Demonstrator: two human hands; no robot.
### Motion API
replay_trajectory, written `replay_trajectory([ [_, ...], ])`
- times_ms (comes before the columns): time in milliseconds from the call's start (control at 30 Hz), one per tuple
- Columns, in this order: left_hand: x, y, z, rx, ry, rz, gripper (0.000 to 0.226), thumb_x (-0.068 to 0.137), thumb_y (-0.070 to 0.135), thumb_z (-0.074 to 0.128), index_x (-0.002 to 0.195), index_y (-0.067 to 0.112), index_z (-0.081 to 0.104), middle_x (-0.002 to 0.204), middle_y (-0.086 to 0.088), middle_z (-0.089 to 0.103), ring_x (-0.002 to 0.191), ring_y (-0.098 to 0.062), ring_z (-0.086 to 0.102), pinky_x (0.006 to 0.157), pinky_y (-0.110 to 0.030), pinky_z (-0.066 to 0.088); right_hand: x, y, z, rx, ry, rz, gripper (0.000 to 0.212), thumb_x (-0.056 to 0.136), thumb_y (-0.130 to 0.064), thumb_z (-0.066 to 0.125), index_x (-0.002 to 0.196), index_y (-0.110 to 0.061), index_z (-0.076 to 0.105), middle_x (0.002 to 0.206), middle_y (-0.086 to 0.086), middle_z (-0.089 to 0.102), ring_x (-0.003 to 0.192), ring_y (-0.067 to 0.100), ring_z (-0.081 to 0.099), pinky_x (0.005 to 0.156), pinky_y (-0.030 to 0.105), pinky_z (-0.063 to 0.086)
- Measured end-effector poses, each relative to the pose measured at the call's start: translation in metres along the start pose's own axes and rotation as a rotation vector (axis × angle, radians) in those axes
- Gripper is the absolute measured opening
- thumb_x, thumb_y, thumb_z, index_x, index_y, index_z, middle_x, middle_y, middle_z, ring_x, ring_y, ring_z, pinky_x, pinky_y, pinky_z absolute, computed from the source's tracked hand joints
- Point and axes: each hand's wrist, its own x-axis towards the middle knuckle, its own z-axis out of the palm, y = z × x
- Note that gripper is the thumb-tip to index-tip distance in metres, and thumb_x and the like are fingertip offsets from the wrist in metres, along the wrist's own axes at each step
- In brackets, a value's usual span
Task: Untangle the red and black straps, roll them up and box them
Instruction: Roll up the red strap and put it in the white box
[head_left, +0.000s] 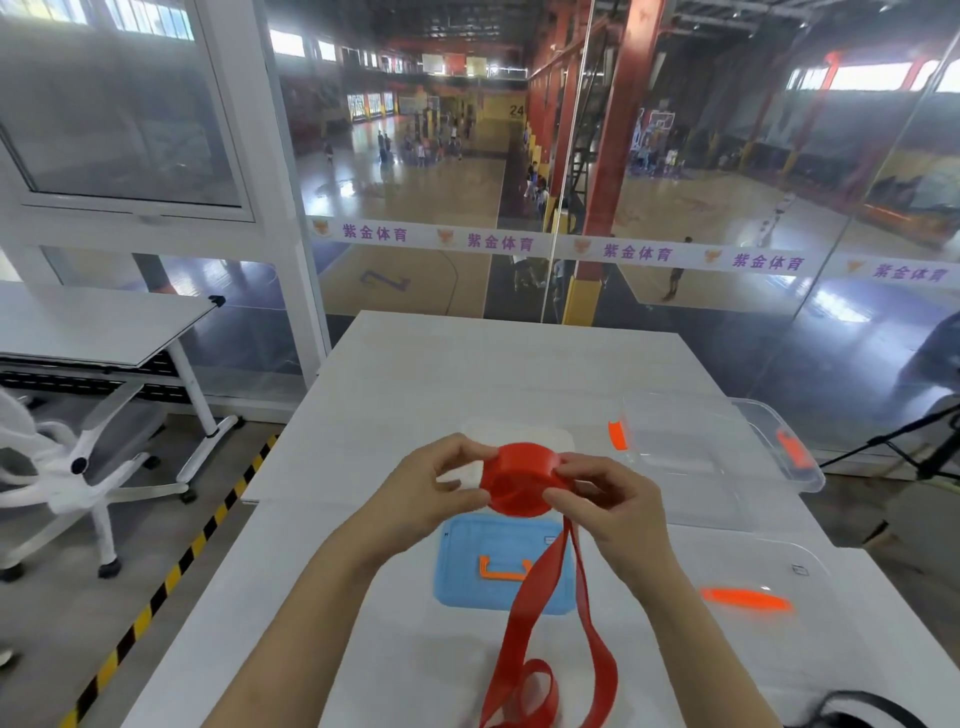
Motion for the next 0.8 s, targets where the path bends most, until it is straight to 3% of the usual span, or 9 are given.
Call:
replay_trajectory([
  [100, 0.001, 0.010, -0.003, 0.261, -0.022, -0.052, 0.034, 0.077, 0.033, 0.089, 0.104, 0.036, 0.068, 0.134, 0.028, 0.062, 0.124, 0.007, 0.056, 0.107, -0.030, 0.051, 0.002, -0.006, -0.007, -0.213, -0.189, -0.080, 0.029, 0.076, -0.015, 0.093, 0.091, -0.037, 0.082, 0.102, -0.015, 0.080, 0.097, 0.015, 0.077, 0.091, 0.037, 0.064],
  [233, 0.002, 0.017, 0.011, 0.341, -0.097, -0.046, 0.045, 0.075, 0.033, 0.090, 0.111, 0.040, 0.064, 0.117, 0.019, 0.071, 0.111, 0.002, 0.064, 0.095, -0.023, 0.056, 0.004, -0.013, -0.007, -0.308, -0.318, -0.152, 0.024, 0.077, -0.025, 0.093, 0.096, -0.028, 0.080, 0.098, -0.014, 0.080, 0.095, 0.014, 0.076, 0.089, 0.030, 0.062],
  [433, 0.001, 0.012, 0.015, -0.011, 0.046, -0.060, 0.049, 0.079, 0.018, 0.088, 0.120, 0.040, 0.072, 0.120, 0.016, 0.075, 0.115, 0.002, 0.068, 0.099, -0.025, 0.056, -0.008, 0.001, -0.001, -0.099, -0.175, -0.048, 0.028, 0.075, -0.012, 0.093, 0.097, -0.020, 0.078, 0.105, -0.009, 0.080, 0.107, 0.016, 0.076, 0.100, 0.033, 0.060],
  [633, -0.003, 0.012, 0.025, -0.283, 0.059, -0.056, 0.031, 0.094, 0.010, 0.073, 0.119, 0.028, 0.072, 0.110, 0.000, 0.080, 0.107, -0.018, 0.075, 0.084, -0.029, 0.061, -0.019, 0.015, 0.008, 0.016, 0.000, 0.055, 0.036, 0.078, -0.005, 0.090, 0.108, -0.021, 0.077, 0.104, 0.000, 0.080, 0.100, 0.025, 0.078, 0.094, 0.045, 0.064],
  [733, -0.003, 0.008, 0.019, -0.116, -0.078, -0.072, 0.027, 0.096, 0.017, 0.072, 0.121, 0.028, 0.069, 0.115, 0.005, 0.077, 0.112, -0.012, 0.072, 0.096, -0.033, 0.059, -0.014, 0.010, 0.003, 0.012, -0.001, 0.083, 0.033, 0.074, -0.004, 0.092, 0.099, -0.023, 0.082, 0.101, -0.005, 0.082, 0.097, 0.019, 0.080, 0.094, 0.041, 0.064],
  [800, -0.001, 0.003, 0.011, 0.064, -0.115, -0.102, 0.042, 0.089, 0.028, 0.080, 0.129, 0.032, 0.067, 0.131, 0.015, 0.070, 0.126, -0.002, 0.063, 0.112, -0.036, 0.050, -0.010, 0.005, -0.005, -0.070, -0.080, 0.058, 0.031, 0.071, -0.016, 0.094, 0.098, -0.026, 0.083, 0.104, -0.013, 0.082, 0.098, 0.012, 0.079, 0.096, 0.036, 0.063],
])
